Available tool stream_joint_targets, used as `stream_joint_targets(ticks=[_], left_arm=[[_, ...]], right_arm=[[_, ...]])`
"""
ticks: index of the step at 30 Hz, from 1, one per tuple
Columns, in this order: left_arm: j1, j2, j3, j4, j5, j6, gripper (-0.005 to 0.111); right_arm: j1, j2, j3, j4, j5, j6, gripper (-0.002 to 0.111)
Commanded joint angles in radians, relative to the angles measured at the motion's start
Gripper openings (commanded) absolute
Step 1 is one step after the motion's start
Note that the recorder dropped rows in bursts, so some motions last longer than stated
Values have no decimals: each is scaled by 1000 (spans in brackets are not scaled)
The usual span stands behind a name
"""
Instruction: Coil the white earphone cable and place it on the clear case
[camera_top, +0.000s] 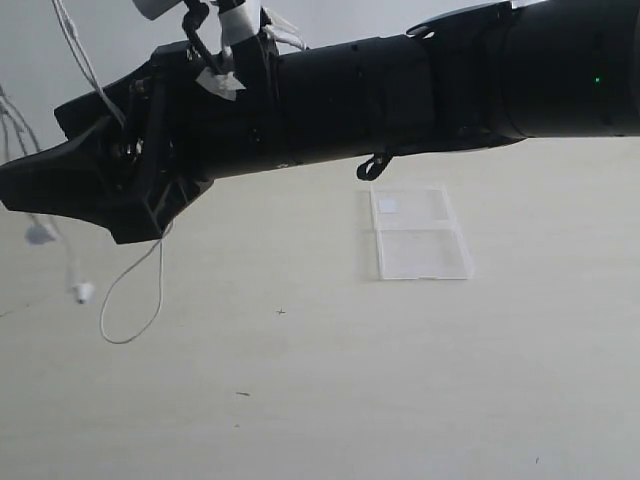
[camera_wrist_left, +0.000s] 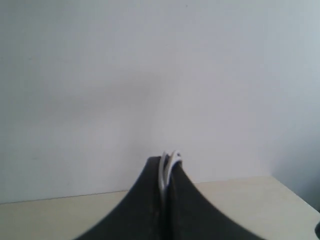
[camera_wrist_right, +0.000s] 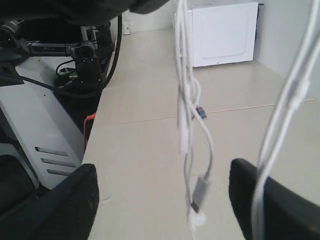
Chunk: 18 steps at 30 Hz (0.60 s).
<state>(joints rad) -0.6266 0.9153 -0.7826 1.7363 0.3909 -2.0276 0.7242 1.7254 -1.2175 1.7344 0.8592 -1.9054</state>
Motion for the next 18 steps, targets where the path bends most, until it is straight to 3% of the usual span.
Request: stream_joint_targets(ticks=[1, 18], left_arm=[[0, 20, 0, 8, 12, -28, 0], [0, 28, -32, 8, -65, -17, 0]], right_arm=[[-3, -1, 0, 10, -2, 3, 70], [8, -1, 0, 10, -55, 24, 67]])
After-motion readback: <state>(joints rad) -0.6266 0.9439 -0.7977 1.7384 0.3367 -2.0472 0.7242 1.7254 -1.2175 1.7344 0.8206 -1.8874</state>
